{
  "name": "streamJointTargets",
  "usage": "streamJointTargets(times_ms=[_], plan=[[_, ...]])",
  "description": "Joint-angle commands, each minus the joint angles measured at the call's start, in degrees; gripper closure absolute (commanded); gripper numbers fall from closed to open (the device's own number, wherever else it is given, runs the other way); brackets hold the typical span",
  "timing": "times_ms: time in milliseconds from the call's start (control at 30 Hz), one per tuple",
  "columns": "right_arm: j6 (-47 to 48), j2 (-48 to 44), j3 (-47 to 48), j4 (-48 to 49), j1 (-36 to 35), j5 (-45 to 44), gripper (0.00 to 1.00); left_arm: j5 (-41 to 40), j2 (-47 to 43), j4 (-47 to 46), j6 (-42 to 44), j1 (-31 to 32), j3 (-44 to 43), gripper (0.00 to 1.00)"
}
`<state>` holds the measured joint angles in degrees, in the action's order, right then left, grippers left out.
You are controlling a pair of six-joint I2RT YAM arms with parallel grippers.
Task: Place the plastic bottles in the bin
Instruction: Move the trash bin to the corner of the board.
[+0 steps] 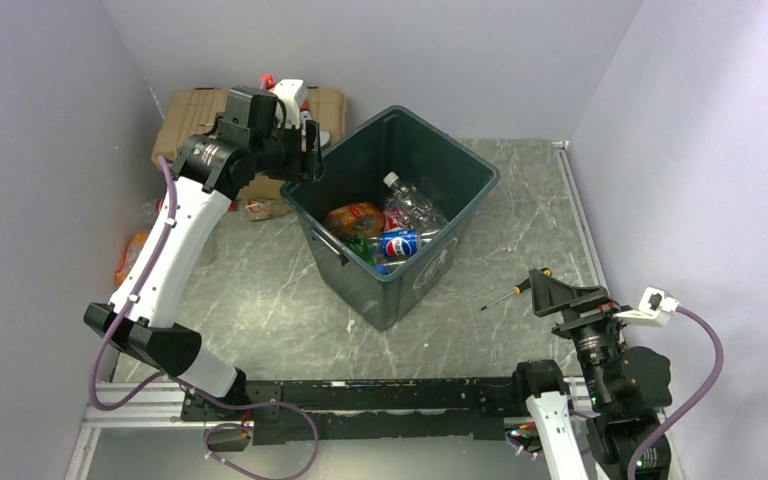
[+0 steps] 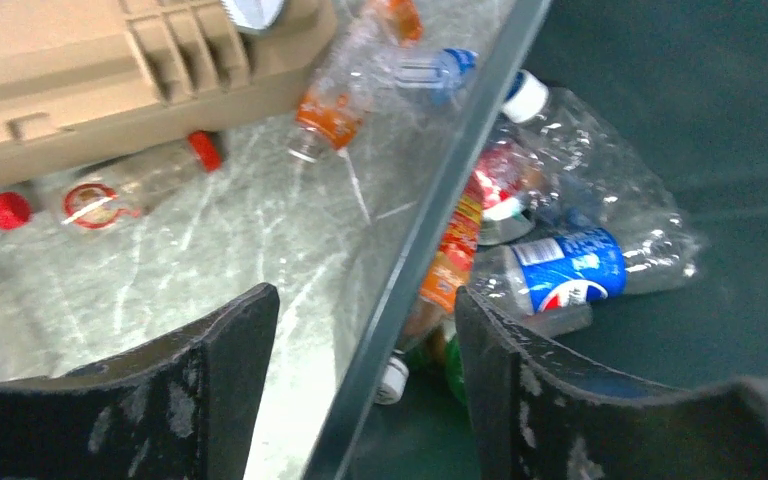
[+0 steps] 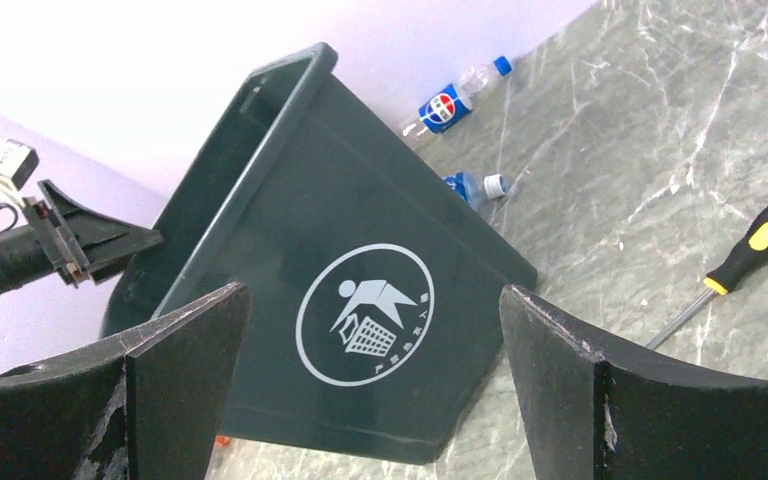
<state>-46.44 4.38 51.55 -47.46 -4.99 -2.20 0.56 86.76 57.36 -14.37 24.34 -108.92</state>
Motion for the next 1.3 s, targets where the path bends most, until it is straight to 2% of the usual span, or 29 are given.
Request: streamJointTargets(times_ms=[0,267,400,467,600,767,1033,1267], plan=[[2.5,0.3,3.3,-1.6,-0.5,1.3,0.00,9.7,-0.8,-1.4,-3.2,-0.2,0.2,0.35],[2.3,1.3,5.5,-0.7,-0.8,1.9,0.00,17.0,1.8,1.1,-2.9,-0.2,-1.9,0.58],[2.3,1.3,5.9,-0.8,-0.8,1.4,0.00,18.4,2.7,2.5,-1.8,0.3,-3.0,0.55],[2.3,1.5,5.9,-0.8,-0.9,1.3,0.00,18.4,2.9,2.4,-1.8,0.6,-3.1,0.59],[1.8,2.2,5.7,-0.2,-0.8,1.8,0.00,18.5,3.3,0.1,-3.8,1.9,-2.2,0.78],[2.4,2.9,6.4,-0.6,-0.9,0.6,0.00,14.7,2.5,-5.1,-7.3,4.9,0.5,1.00],[2.8,3.6,6.6,-0.4,-0.9,-0.6,0.00,11.0,1.9,-15.2,-13.1,8.4,4.6,1.00],[1.5,3.6,5.4,0.4,-1.0,-1.8,0.00,4.2,-1.4,-37.5,-22.2,13.3,19.0,1.00]])
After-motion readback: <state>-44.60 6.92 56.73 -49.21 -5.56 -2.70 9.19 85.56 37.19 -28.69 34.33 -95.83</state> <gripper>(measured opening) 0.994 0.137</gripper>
